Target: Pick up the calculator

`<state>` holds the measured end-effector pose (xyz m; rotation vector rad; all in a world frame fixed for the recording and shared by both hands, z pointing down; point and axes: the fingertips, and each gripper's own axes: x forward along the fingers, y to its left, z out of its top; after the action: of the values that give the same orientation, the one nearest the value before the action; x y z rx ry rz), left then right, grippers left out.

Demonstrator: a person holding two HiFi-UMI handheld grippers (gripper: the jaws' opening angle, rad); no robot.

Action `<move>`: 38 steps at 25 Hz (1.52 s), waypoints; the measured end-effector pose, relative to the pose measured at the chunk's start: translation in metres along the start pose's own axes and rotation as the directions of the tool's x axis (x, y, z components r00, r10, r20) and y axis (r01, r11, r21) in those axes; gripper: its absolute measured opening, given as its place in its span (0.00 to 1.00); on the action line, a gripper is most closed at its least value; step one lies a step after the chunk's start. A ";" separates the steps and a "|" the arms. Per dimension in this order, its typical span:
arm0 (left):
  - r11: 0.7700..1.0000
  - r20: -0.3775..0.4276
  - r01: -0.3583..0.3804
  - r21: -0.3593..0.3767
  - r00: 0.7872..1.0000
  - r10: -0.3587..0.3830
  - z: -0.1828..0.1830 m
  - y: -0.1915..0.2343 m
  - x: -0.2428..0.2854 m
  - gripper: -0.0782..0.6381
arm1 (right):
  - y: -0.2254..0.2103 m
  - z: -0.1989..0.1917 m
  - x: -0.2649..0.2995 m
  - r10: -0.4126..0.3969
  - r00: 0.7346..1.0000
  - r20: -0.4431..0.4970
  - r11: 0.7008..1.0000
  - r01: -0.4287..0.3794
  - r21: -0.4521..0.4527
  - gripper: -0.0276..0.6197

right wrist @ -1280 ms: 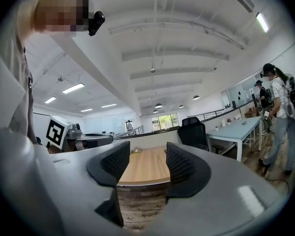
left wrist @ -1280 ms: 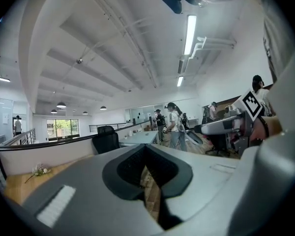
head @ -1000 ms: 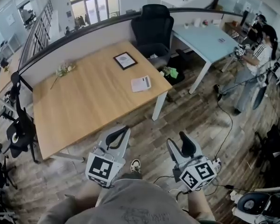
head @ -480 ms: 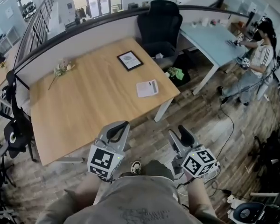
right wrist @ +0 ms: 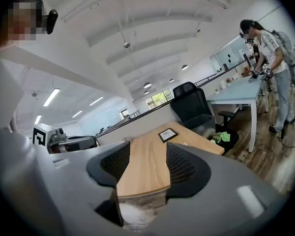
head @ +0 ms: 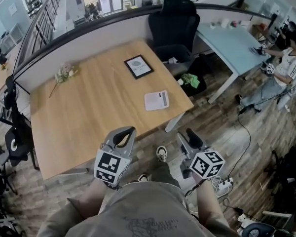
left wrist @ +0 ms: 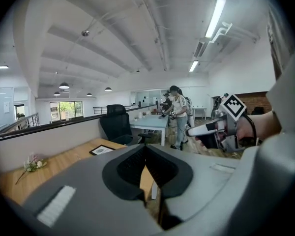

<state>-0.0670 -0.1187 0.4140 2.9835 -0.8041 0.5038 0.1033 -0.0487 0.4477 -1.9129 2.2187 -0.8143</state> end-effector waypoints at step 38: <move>0.894 -0.412 -0.279 -0.351 0.903 0.121 -0.144 0.107 0.272 0.11 | -0.221 -0.083 0.297 0.268 0.777 -0.569 0.955 -0.135 0.266 0.38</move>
<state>0.0583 -0.3304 0.6273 2.3333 -1.0350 0.7845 0.2049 -0.3164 0.6962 -1.4000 2.4578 -1.7336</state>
